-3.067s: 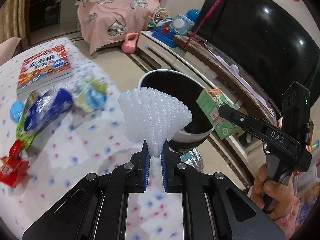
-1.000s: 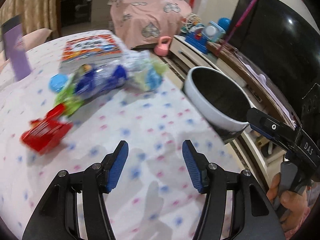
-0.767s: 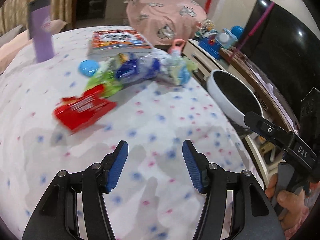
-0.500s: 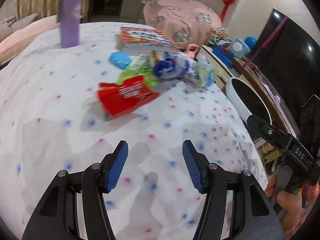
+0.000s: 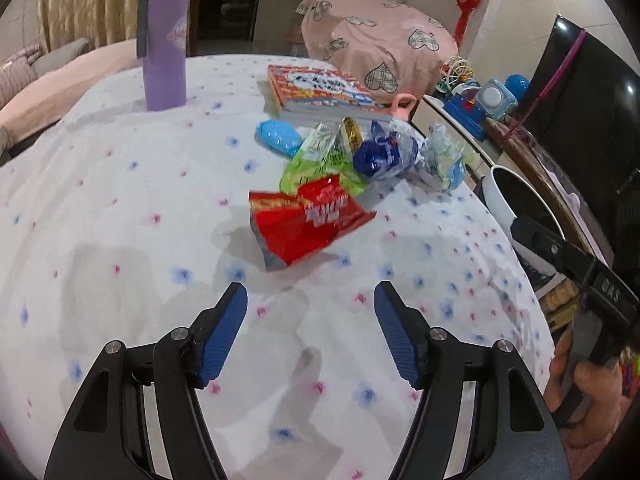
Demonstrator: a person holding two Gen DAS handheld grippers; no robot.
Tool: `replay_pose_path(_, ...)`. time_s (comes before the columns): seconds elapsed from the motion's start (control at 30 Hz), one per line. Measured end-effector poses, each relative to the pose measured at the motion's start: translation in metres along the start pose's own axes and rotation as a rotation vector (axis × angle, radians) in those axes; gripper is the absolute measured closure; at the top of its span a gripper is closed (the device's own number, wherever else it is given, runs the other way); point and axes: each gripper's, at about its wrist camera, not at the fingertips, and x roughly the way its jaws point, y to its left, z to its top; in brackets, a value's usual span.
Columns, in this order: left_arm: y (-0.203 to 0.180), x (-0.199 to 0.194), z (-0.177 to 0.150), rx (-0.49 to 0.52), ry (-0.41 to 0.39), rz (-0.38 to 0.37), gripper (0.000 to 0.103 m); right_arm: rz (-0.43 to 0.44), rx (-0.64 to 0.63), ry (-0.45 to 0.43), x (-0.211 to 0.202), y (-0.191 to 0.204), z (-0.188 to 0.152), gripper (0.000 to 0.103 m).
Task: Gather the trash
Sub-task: 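Grasp the red chip bag with the left gripper while the right grasps the crumpled wrapper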
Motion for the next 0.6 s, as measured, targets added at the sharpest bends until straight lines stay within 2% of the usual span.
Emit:
replay_pose_path(0.23, -0.005, 0.009, 0.018, 0.092, -0.007, 0.042, 0.036, -0.018, -0.027, -0.008, 0.013, -0.005, 0.021, 0.007)
replay_pose_path(0.47, -0.006, 0.018, 0.036, 0.137, -0.022, 0.022, 0.036, -0.026, -0.025, 0.005, 0.036, -0.015, 0.048, 0.009)
replay_pose_path(0.6, -0.011, 0.029, 0.039, 0.171, -0.001, 0.014, 0.036, -0.025, -0.008, 0.033, 0.058, -0.022, 0.061, 0.013)
